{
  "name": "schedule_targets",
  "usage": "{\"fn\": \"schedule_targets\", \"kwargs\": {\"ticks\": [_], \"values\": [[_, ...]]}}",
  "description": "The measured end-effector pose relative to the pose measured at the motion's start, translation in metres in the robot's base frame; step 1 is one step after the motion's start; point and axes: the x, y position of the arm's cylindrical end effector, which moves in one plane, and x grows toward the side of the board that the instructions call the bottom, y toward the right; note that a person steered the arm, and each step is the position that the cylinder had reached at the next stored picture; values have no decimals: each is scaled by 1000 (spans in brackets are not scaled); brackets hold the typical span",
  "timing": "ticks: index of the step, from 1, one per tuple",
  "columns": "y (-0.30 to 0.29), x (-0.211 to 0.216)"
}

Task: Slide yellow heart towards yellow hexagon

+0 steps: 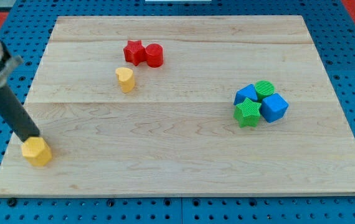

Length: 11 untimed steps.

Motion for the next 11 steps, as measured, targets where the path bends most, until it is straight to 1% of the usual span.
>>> {"fn": "schedule_targets", "kwargs": {"ticks": [1, 2, 3, 4, 5, 6, 7, 8, 9, 10, 11], "values": [[-5, -32], [116, -74], [219, -89], [183, -150], [138, -126], [69, -85], [72, -123], [55, -149], [14, -99], [17, -53], [16, -39]]}}
